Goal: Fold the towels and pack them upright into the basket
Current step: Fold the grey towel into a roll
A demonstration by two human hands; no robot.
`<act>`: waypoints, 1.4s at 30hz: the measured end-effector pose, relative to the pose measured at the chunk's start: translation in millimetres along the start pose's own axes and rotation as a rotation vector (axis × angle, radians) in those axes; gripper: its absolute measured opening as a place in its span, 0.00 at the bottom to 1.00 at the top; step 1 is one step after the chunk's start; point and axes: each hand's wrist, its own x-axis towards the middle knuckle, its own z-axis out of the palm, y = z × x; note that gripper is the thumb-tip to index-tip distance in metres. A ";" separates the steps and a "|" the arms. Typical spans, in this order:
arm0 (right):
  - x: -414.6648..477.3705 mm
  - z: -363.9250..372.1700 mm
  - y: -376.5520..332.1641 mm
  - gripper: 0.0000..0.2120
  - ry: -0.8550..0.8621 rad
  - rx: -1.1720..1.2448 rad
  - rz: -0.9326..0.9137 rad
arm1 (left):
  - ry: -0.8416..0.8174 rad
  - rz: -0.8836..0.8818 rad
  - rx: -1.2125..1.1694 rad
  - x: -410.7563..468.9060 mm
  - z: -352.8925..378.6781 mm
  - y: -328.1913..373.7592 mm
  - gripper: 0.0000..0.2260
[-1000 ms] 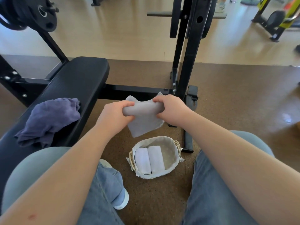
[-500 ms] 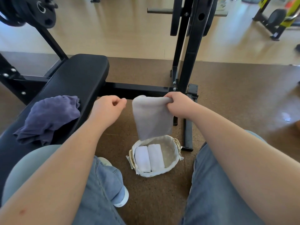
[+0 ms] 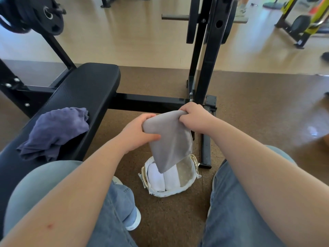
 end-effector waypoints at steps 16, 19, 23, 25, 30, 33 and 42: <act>1.9 -11.7 7.6 0.12 0.035 0.096 -0.017 | 0.161 0.022 0.039 3.1 -15.8 0.0 0.10; 2.8 -7.2 7.2 0.17 0.121 0.198 0.010 | 0.222 -0.019 -0.090 3.9 -13.0 0.5 0.16; 3.1 0.3 7.4 0.19 0.177 0.362 0.072 | 0.285 -0.047 -0.205 2.8 -9.6 3.2 0.12; 2.5 1.6 5.5 0.14 0.218 0.375 0.053 | 0.304 -0.037 -0.192 3.5 -10.1 4.0 0.09; -0.8 0.8 -1.3 0.08 0.253 0.358 -0.016 | 0.240 -0.070 -0.275 4.7 -13.6 3.3 0.18; -2.8 -4.7 -2.4 0.19 0.158 0.294 -0.044 | 0.210 -0.083 -0.140 4.4 -16.4 6.6 0.29; -8.4 4.9 -8.4 0.24 0.120 -0.213 -0.179 | 0.187 0.056 0.182 6.2 -12.5 1.1 0.25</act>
